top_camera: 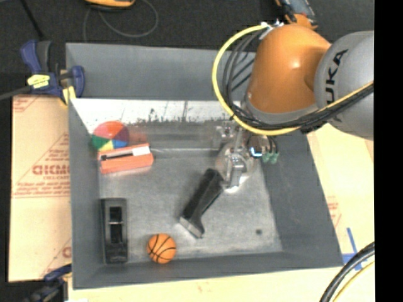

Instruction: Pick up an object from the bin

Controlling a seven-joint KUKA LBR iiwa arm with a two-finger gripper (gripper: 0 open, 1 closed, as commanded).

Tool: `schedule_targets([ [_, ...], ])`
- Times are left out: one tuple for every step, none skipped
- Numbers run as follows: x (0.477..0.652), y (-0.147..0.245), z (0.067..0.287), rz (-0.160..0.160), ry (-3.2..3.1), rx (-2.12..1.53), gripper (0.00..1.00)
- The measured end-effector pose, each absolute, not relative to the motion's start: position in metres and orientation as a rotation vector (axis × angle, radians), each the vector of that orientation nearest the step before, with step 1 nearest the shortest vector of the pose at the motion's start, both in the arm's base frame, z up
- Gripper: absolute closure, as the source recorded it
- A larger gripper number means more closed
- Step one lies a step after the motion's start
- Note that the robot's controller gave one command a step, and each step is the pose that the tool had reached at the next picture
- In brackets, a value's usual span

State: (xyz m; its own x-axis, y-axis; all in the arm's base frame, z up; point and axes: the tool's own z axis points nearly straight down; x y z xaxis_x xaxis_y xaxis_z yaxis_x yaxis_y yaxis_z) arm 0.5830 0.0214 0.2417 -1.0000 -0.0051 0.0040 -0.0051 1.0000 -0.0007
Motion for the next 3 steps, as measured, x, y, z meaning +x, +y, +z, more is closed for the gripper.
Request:
schedule_targets([
  [0.584, 0.021, 0.247, 0.001, -3.146, 0.007, 0.0],
  [0.564, 0.03, 0.205, 0.0, -3.152, 0.013, 0.0],
  [0.554, 0.039, 0.155, 0.001, -3.145, 0.085, 0.0],
])
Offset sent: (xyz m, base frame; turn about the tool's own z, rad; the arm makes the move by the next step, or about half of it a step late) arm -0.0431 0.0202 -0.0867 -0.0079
